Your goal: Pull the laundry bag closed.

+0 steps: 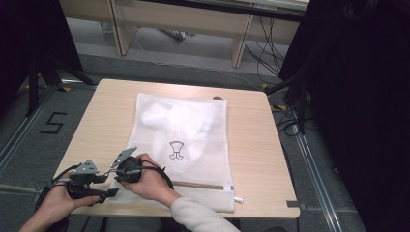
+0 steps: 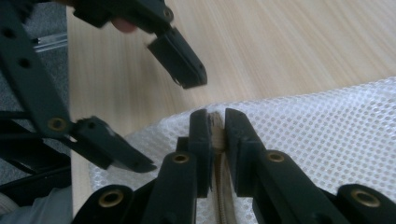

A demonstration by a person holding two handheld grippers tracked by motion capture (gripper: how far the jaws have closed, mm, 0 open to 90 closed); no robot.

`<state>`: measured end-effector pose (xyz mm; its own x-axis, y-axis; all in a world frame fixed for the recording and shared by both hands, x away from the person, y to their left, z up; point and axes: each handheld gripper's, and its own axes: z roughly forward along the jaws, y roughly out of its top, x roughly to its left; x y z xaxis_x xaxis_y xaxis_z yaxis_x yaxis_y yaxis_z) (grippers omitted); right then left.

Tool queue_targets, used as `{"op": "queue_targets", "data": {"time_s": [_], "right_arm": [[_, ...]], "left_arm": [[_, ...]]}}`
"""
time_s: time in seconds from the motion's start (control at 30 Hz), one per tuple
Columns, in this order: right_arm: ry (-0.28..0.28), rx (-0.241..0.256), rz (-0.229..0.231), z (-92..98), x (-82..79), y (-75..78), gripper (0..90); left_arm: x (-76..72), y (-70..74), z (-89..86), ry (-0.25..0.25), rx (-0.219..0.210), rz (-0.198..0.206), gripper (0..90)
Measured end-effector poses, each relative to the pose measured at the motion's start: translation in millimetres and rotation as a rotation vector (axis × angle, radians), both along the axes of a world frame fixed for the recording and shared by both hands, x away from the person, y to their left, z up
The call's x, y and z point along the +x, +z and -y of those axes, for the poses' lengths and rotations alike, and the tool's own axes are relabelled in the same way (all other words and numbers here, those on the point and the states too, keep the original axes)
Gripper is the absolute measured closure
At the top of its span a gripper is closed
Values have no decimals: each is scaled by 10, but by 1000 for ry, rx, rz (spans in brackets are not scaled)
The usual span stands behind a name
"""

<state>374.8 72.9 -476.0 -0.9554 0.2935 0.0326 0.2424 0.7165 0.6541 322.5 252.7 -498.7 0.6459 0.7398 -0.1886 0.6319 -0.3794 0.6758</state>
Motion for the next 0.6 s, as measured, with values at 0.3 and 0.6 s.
{"op": "queue_targets", "data": {"time_s": [0.3,0.6], "right_arm": [[-5,11,2,9,-29,105,823],[2,10,8,20,-38,119,823]], "left_arm": [[78,-6,15,-3,-90,-85,498],[140,-71,45,-38,-93,-112,568]]}}
